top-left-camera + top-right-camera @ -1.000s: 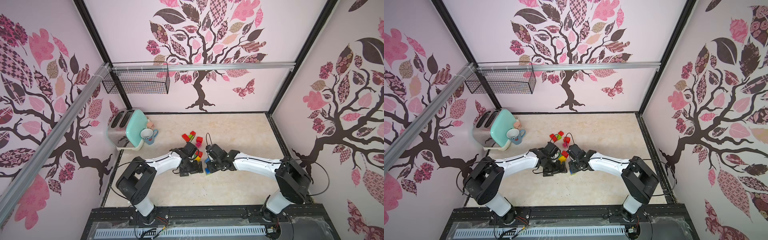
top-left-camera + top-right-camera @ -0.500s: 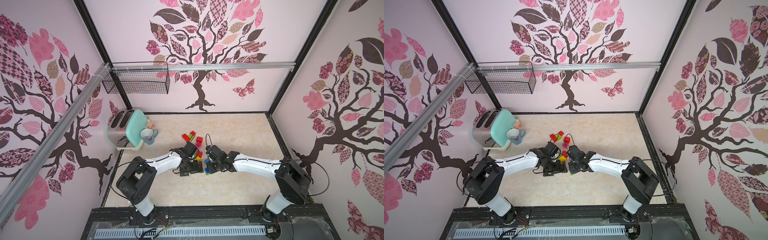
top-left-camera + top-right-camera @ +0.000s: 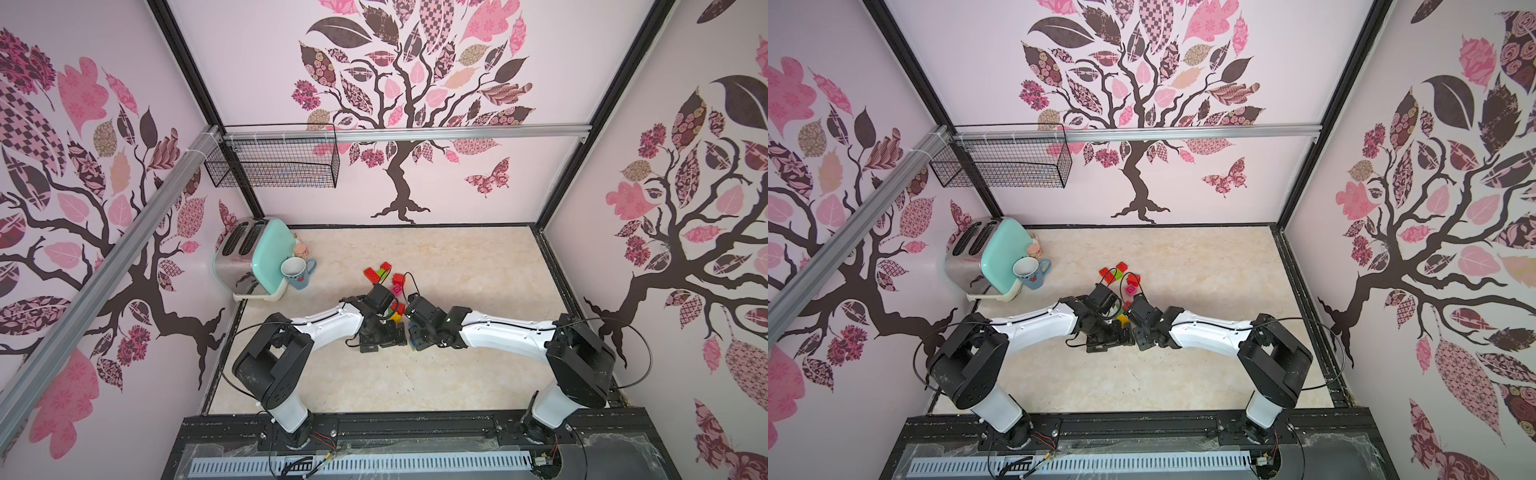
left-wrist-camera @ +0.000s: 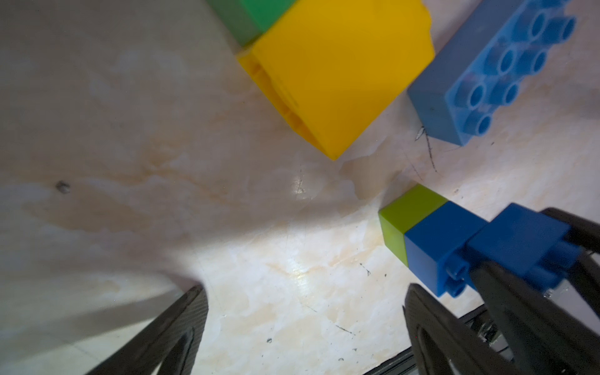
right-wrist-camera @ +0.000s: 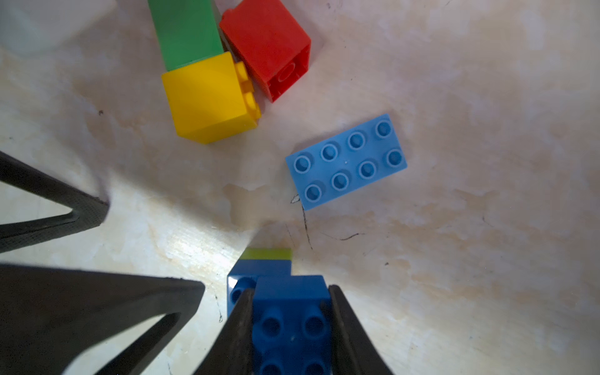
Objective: Assemble the number 4 with lego
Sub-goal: Assemble the lego brick with the lego brick.
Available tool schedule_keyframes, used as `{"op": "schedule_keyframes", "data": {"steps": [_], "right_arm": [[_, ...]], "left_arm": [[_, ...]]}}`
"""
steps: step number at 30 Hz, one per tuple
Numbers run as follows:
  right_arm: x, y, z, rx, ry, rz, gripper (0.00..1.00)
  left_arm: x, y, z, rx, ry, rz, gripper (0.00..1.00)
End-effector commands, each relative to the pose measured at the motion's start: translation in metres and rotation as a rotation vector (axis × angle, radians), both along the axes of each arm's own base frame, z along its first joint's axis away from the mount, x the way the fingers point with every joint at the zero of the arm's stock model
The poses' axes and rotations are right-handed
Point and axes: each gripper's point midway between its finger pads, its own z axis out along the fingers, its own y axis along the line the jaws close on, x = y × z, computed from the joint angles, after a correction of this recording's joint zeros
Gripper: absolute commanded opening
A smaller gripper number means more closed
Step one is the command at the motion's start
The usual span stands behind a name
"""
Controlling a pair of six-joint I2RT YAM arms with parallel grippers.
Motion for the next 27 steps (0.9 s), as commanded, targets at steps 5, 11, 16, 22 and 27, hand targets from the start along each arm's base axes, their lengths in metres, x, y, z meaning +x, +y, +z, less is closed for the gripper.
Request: {"op": "schedule_keyframes", "data": {"steps": [5, 11, 16, 22, 27], "right_arm": [[-0.031, -0.065, -0.058, -0.302, 0.104, -0.026, 0.00], [-0.028, -0.046, -0.044, -0.222, 0.107, -0.016, 0.20], [-0.020, -0.007, -0.004, -0.020, 0.085, 0.000, 0.53], [-0.002, -0.004, 0.036, 0.045, -0.036, -0.044, 0.80], [0.009, -0.020, 0.064, 0.085, -0.181, -0.098, 0.99]], "left_arm": [[-0.006, 0.009, -0.021, 0.051, 0.030, -0.009, 0.98], [-0.005, 0.010, -0.012, 0.048, 0.009, -0.014, 0.98], [0.002, 0.018, 0.004, 0.077, -0.060, -0.009, 0.98], [0.010, 0.030, 0.011, 0.139, -0.126, -0.025, 0.98], [0.022, 0.023, 0.015, 0.148, -0.154, -0.065, 0.96]]}}
